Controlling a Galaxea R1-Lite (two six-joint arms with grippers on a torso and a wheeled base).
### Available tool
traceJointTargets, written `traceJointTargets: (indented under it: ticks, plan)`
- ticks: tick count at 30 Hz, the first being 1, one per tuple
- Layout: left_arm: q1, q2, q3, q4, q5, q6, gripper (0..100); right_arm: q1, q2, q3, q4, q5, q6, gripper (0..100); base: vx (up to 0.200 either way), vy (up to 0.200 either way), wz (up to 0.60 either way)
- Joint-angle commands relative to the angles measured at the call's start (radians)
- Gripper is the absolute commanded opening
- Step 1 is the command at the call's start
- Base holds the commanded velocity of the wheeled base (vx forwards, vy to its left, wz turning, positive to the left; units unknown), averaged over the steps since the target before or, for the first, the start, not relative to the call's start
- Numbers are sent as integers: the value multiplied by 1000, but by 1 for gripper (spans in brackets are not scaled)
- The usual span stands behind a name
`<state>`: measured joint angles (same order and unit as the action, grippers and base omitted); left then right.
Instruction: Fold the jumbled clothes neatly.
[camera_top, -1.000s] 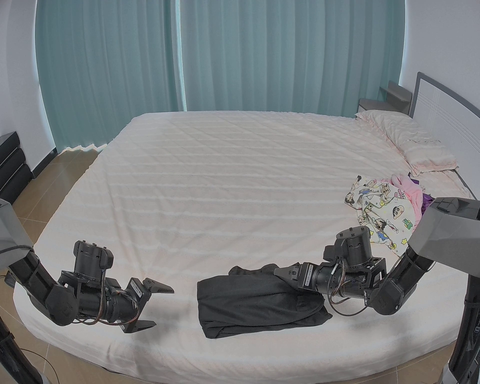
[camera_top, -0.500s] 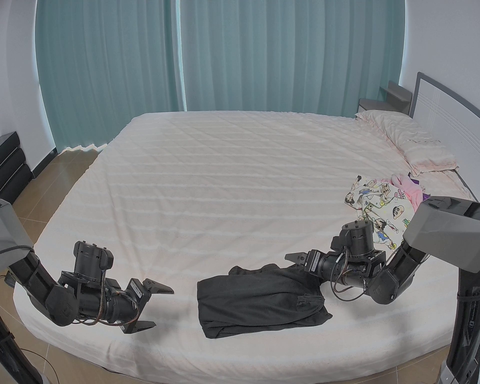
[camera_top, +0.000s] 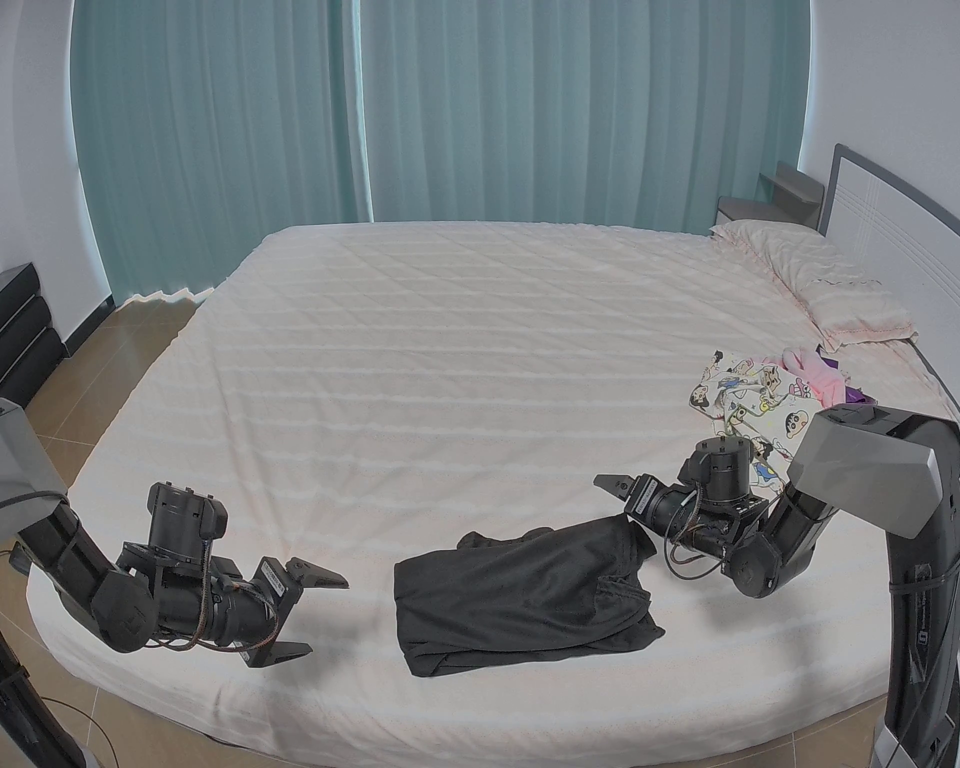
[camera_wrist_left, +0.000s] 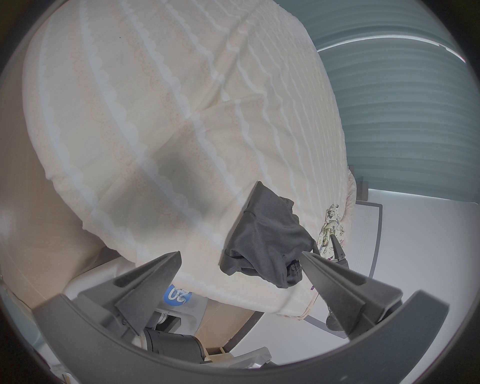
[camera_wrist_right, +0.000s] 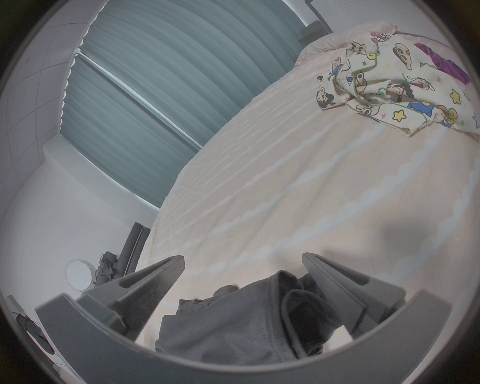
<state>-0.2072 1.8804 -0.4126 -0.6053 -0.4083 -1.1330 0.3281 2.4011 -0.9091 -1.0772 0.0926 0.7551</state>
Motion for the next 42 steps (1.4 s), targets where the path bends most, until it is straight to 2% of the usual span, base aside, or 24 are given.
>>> traceJointTargets:
  ticks: [1, 3, 8, 11, 19, 22, 30, 34, 39, 42]
  plan:
    - [0, 2, 0, -1, 0, -1, 100, -3, -10, 15, 2, 3, -3, 100, 0, 0, 0]
    - [0, 2, 0, -1, 0, -1, 100, -1, -40, 53, 14, 12, -19, 100, 0, 0, 0]
    - [0, 2, 0, -1, 0, -1, 100, 16, -137, 167, 74, 69, -151, 100, 0, 0, 0]
    - [0, 2, 0, -1, 0, -1, 100, 55, -177, 208, 66, 64, -209, 100, 0, 0, 0]
    - [0, 2, 0, -1, 0, -1, 100, 177, -198, 262, 39, 67, -200, 100, 0, 0, 0]
    - [0, 2, 0, -1, 0, 1, 100, 206, -160, 257, 39, 70, -157, 100, 0, 0, 0]
    - [0, 2, 0, -1, 0, -1, 100, 200, -65, 240, 46, 73, -148, 100, 0, 0, 0]
    - [0, 2, 0, -1, 0, -1, 100, 190, -114, 265, 72, 58, -160, 100, 0, 0, 0]
    - [0, 2, 0, -1, 0, 1, 100, 128, -227, 299, 272, 55, -267, 100, 0, 0, 0]
    - [0, 2, 0, -1, 0, 1, 100, 123, -280, 309, 349, 56, -298, 100, 0, 0, 0]
